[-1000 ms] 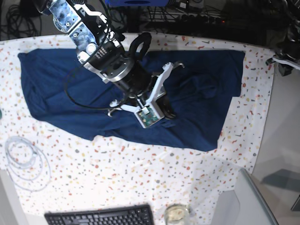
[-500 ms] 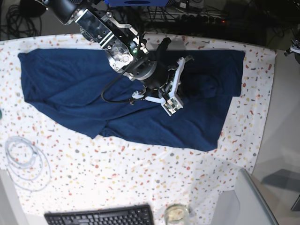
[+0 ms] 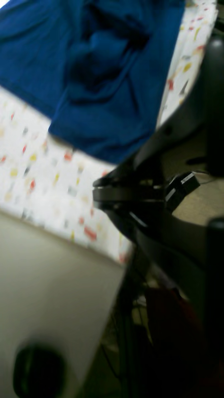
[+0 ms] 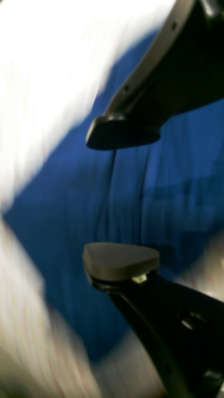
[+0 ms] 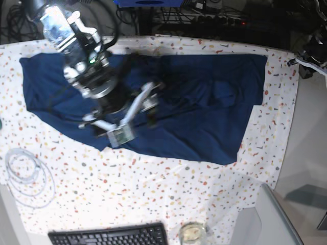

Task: Layout the t-shirt on the table in an organized manner, then fold the t-shirt properly
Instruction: 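Lift the grasped fabric with the right gripper toward the shirt's middle, then grasp the shirt's hem edge with both grippers at its two ends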

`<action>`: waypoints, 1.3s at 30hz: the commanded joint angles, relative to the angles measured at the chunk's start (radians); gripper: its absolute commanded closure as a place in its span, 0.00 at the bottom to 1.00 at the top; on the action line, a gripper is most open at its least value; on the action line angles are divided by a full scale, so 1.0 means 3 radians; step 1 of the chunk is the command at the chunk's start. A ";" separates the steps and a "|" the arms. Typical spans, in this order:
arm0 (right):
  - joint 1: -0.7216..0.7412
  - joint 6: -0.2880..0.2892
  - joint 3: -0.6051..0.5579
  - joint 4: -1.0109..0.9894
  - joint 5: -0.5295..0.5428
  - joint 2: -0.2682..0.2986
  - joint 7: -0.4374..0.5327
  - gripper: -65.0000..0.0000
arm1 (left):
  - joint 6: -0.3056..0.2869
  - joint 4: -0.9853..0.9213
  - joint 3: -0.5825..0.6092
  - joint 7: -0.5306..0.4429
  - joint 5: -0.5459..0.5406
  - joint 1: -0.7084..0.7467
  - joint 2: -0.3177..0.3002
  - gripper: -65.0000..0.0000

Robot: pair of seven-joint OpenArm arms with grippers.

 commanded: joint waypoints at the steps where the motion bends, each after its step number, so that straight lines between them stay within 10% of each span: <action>1: 0.0022 0.0039 0.0247 -0.0008 0.0027 -0.0015 0.0081 0.33 | 0.0000 0.0046 0.0076 -0.0069 -0.0050 -0.0021 -0.0001 1.00; 4: 0.0145 0.0284 0.0988 -0.0366 0.0027 -0.0009 0.0081 0.43 | 0.0000 0.0046 0.0260 -0.0069 -0.0034 -0.0180 0.0127 1.00; 8: 0.0452 0.1133 0.1643 -0.0959 0.0017 -0.0009 0.0040 0.92 | 0.0020 0.0046 0.0577 -0.0069 -0.0029 -0.0389 0.0332 1.00; 10: 0.0600 0.1328 0.1822 -0.1159 0.0012 -0.0009 -0.0149 1.00 | 0.0020 0.0041 0.0751 -0.0069 -0.0029 -0.0466 0.0357 1.00; 16: 0.0897 0.1640 0.1858 -0.1414 0.0012 -0.0009 -0.0563 0.79 | 0.0025 -0.0255 0.1047 -0.0080 0.0329 -0.0717 0.0419 1.00; 24: 0.1547 0.1819 0.1167 -0.2207 0.0012 0.0083 -0.0548 0.22 | 0.0005 -0.0639 0.1058 -0.0514 0.0835 -0.0916 0.0178 1.00; 39: 0.2247 0.2407 0.1106 -0.3603 0.0012 -0.0081 -0.0359 0.16 | 0.0005 -0.1340 0.1078 -0.0530 0.0861 -0.1264 -0.0272 1.00</action>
